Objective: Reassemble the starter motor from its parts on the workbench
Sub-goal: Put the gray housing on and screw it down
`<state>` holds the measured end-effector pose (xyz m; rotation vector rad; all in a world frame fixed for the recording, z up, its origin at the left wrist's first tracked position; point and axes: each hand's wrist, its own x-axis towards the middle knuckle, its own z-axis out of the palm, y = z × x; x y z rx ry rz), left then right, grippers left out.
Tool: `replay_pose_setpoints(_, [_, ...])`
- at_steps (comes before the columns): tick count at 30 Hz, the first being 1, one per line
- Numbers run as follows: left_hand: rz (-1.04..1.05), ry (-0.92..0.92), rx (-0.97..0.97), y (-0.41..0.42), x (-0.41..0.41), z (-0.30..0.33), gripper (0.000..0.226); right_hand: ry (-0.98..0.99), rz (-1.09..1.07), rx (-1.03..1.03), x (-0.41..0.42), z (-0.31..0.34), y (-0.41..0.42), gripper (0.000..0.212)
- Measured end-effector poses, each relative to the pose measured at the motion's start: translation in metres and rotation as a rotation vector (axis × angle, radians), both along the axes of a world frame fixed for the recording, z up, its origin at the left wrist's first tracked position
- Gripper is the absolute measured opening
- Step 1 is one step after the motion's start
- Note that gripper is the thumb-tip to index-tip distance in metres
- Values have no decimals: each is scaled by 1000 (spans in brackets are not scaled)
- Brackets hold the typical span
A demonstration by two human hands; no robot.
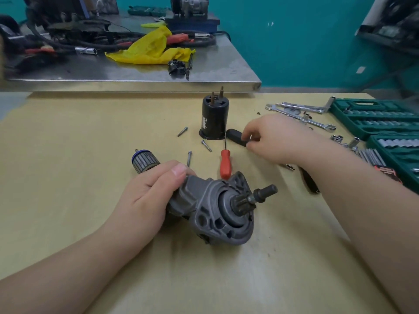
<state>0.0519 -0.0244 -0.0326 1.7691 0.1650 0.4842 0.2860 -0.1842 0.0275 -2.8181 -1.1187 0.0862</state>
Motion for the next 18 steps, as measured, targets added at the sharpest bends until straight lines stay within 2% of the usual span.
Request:
replay_pose_setpoints(4, [15,21,-9,1,-1,-2,53,-30,-59,-40,20,-10,-4,19])
replay_pose_setpoints(11, [23,20,-9,1,0,0,51,65,-68,-254,37,-12,-18,53])
replay_pose_setpoints(16, [24,25,-13,0,0,0,51,160,-85,-140,39,-13,-17,58])
replay_pose_setpoints(18, [22,28,-13,0,0,0,51,140,-81,-114,40,-13,-17,59])
